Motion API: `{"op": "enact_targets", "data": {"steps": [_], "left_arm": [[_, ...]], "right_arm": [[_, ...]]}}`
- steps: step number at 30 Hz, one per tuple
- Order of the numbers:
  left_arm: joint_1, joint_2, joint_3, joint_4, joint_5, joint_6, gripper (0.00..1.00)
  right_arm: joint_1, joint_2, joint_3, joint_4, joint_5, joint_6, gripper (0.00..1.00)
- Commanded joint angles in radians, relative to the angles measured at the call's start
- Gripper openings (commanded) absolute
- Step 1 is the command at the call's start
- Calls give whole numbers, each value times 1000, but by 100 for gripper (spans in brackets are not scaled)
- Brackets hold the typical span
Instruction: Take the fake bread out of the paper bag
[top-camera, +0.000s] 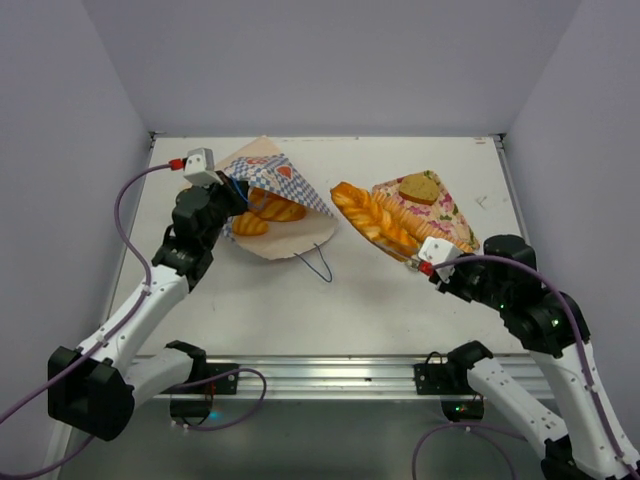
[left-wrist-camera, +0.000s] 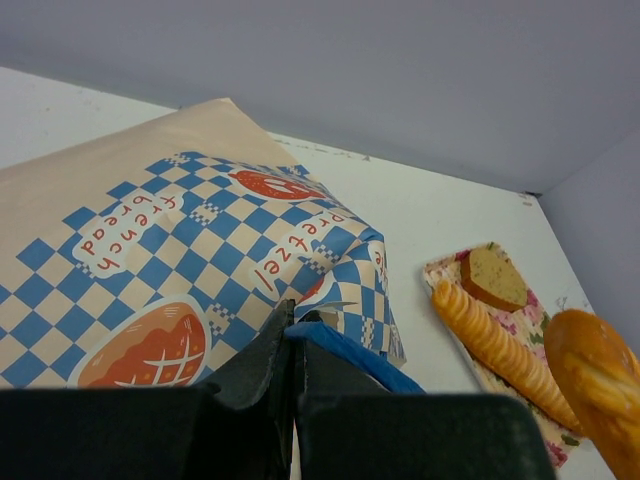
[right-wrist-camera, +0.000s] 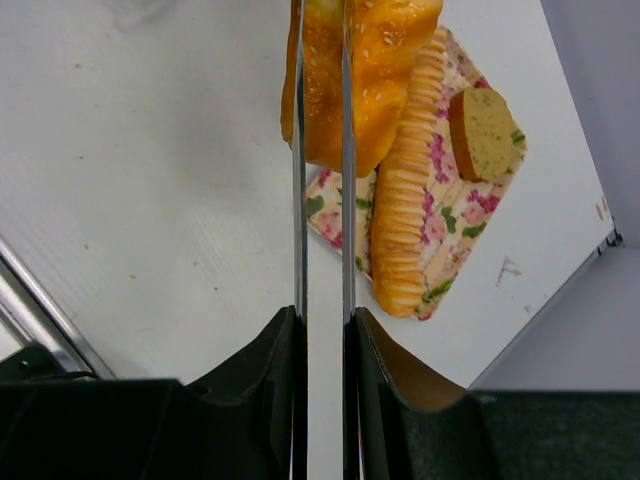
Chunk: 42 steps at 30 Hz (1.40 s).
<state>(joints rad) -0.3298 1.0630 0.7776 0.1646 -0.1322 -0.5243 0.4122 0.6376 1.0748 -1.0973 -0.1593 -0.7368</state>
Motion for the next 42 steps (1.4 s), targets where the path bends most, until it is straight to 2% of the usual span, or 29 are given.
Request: {"op": "enact_targets", "data": {"steps": [1, 7, 12, 13, 20, 27, 30, 37, 42], "left_arm": [[-2, -26, 14, -7, 25, 58, 0], [-2, -130, -17, -28, 72, 121, 0], [0, -205, -46, -66, 94, 165, 0], [-2, -216, -50, -69, 98, 165, 0], [-2, -264, -93, -73, 128, 164, 0], [-2, -279, -110, -74, 154, 159, 0], [-2, -285, -113, -79, 154, 161, 0], [-2, -293, -115, -88, 154, 164, 0], [-2, -294, -109, -89, 155, 164, 0]], "right_arm": [[-32, 57, -25, 151, 131, 50, 0], [-131, 250, -58, 345, 311, 97, 0], [-309, 459, 34, 402, 232, 116, 0], [-325, 459, 45, 405, 225, 116, 0], [-355, 591, 66, 425, 228, 82, 0], [-371, 623, 25, 438, 237, 27, 3], [-377, 631, 19, 438, 236, 13, 6], [-382, 625, 10, 436, 222, 14, 28], [-383, 608, -6, 436, 210, 20, 39]]}}
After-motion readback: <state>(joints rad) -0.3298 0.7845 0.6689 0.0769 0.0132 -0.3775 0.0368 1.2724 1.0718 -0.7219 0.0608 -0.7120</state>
